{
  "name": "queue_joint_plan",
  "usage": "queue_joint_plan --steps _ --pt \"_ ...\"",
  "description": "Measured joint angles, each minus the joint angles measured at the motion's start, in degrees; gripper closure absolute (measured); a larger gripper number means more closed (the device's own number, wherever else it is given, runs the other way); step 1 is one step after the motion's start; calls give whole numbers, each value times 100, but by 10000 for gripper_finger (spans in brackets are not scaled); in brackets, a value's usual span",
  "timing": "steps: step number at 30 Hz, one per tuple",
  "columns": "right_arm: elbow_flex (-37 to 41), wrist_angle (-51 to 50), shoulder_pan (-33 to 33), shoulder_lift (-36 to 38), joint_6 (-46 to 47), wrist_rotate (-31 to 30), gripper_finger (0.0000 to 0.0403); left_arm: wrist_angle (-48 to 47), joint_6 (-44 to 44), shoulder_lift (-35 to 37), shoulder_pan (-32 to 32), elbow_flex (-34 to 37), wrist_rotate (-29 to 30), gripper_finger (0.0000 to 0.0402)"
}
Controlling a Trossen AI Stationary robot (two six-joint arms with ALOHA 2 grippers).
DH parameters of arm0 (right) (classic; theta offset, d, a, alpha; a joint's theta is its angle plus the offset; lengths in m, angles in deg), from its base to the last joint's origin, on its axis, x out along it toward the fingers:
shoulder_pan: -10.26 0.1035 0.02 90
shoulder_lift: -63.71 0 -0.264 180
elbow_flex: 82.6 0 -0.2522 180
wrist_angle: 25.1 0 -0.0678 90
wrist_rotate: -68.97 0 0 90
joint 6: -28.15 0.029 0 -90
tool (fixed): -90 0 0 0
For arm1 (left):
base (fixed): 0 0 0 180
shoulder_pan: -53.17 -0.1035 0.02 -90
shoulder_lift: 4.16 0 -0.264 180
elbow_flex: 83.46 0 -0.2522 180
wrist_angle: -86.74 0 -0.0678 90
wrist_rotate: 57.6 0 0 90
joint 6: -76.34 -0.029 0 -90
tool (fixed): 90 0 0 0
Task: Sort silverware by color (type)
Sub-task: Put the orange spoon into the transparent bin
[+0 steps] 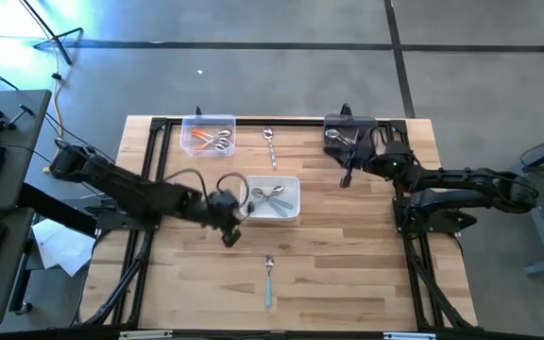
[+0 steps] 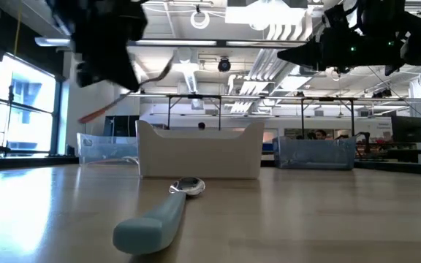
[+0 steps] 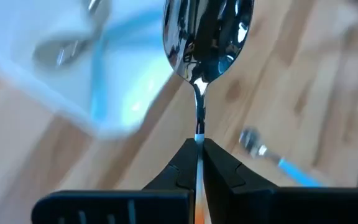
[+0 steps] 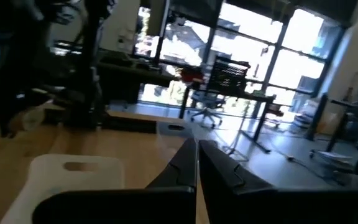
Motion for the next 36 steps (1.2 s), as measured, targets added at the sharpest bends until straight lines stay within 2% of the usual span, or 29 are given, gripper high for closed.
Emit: queue_joint_plan --steps 3,6,11,14,17,23,26,32,36 --pt "-281 -681 1 0 188 458 402 658 -791 -6 -511 0 -353 401" --pt "-656 -1444 9 -68 503 600 402 1259 -1361 -114 -990 -2 -470 401" --pt "-1068 -1572 188 -512 1027 577 374 1918 -1983 -331 -1633 0 345 401" --pt "-1327 -1589 347 -860 1217 216 334 2394 -2259 -523 -1923 0 804 401" --pt "-1666 -1573 509 -1236 1311 -298 291 2850 -2373 -731 -2127 -44 991 401" --pt "-2396 -1552 857 -1988 1355 -1212 235 2888 -2798 -1209 -2248 -527 1337 401" --pt "-2674 -1563 974 -2300 1356 -1553 225 2884 -2960 -1400 -2226 -739 1344 401" --pt "-2979 -1563 984 -2721 1392 -1562 222 3028 -3056 -1432 -2198 -807 1508 401" --pt "-3021 -1170 984 -2949 1441 -1649 228 3136 -3054 -1492 -2139 -807 1482 401"
